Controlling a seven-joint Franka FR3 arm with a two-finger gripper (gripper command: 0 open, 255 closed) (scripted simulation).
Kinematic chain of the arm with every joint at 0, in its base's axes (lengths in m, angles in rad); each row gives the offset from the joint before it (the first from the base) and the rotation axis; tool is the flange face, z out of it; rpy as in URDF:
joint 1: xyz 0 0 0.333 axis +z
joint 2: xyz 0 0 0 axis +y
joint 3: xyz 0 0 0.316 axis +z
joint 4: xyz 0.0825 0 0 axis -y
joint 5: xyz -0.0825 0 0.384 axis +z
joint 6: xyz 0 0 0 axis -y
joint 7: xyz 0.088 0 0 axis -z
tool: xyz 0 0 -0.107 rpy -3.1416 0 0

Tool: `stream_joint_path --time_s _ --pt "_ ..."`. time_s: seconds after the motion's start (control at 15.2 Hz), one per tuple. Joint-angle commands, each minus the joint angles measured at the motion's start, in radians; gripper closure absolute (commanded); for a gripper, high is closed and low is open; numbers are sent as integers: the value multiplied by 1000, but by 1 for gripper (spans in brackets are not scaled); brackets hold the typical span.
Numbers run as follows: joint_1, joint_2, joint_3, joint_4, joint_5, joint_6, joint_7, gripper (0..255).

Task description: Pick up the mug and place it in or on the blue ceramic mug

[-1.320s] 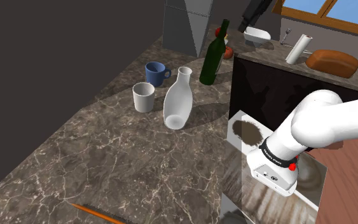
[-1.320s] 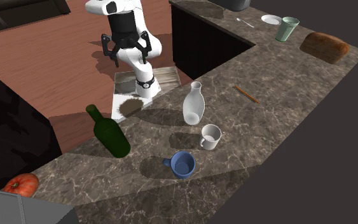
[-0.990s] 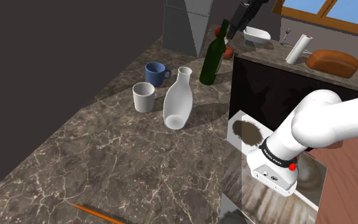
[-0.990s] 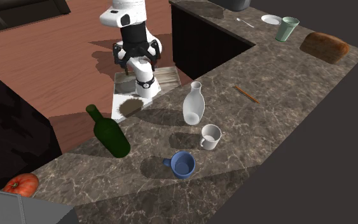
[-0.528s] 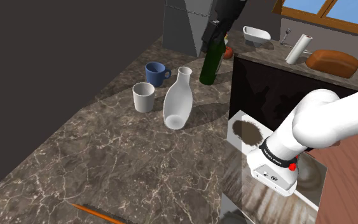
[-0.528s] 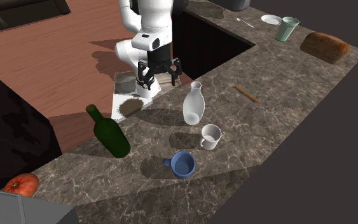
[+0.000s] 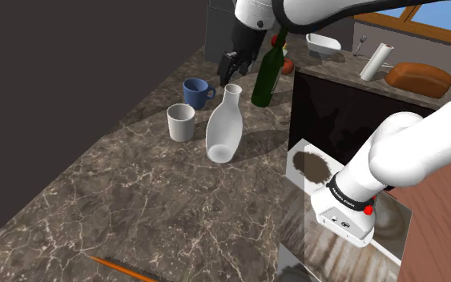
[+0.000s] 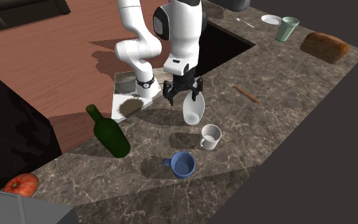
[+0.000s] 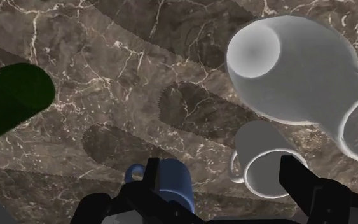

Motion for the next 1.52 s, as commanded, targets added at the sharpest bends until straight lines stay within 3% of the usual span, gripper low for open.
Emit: stream_joint_path --time_s 0.0,0.4,0.92,1.45 --pt "-1 69 34 25 -12 40 41 0" --pt "-3 281 128 119 -94 135 183 0" --pt "44 591 187 311 -287 188 394 0" --pt "53 661 167 290 -345 266 431 0"
